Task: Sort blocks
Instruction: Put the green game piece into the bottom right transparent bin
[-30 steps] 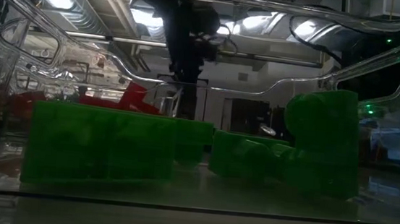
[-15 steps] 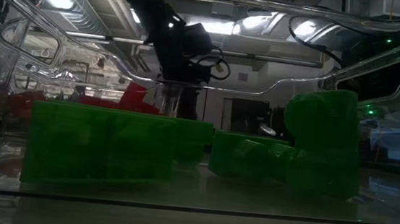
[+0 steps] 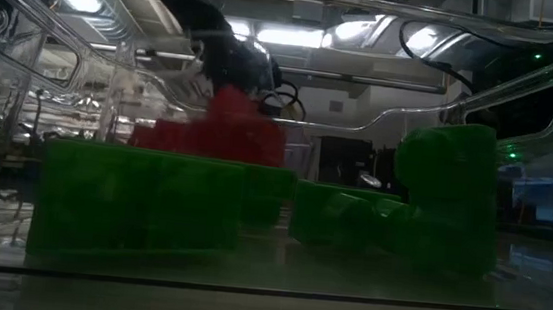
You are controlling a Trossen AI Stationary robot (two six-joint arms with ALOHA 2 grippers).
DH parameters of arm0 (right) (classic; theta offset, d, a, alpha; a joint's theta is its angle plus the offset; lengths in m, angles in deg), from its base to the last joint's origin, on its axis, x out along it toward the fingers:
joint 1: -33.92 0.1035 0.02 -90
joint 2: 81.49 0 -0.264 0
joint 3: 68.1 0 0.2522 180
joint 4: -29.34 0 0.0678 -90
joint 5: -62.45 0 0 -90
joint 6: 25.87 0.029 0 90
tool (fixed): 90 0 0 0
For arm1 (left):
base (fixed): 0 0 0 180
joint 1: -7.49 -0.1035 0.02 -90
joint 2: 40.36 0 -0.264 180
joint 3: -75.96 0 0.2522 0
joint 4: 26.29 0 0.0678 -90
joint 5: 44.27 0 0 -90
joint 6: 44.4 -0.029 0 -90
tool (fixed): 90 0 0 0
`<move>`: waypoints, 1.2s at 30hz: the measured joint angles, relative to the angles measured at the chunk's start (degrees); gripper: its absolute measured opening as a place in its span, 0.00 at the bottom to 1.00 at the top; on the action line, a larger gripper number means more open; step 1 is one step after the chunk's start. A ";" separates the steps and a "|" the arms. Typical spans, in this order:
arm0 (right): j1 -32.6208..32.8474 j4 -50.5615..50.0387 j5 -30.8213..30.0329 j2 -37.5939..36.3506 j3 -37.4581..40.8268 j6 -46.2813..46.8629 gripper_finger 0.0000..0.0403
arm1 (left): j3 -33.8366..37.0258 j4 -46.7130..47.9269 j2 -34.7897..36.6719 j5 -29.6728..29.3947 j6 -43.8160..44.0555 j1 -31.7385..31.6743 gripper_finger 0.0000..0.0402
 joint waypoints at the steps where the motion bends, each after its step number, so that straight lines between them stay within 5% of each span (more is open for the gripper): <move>1: 0.00 0.02 0.02 0.00 0.00 0.00 0.78 | -0.02 -0.11 0.00 0.12 0.01 0.03 0.67; 24: 0.01 0.02 -0.07 0.00 0.02 0.00 0.78 | 0.07 0.40 2.52 1.02 -0.06 1.75 0.67; 29: 0.00 0.04 -0.02 0.00 0.02 0.21 0.78 | -1.11 -0.57 3.14 -5.20 -1.81 1.11 0.67; 36: 0.00 -0.08 -0.05 0.00 0.03 1.23 0.78 | -1.25 1.05 2.76 -5.82 -5.65 -2.33 0.67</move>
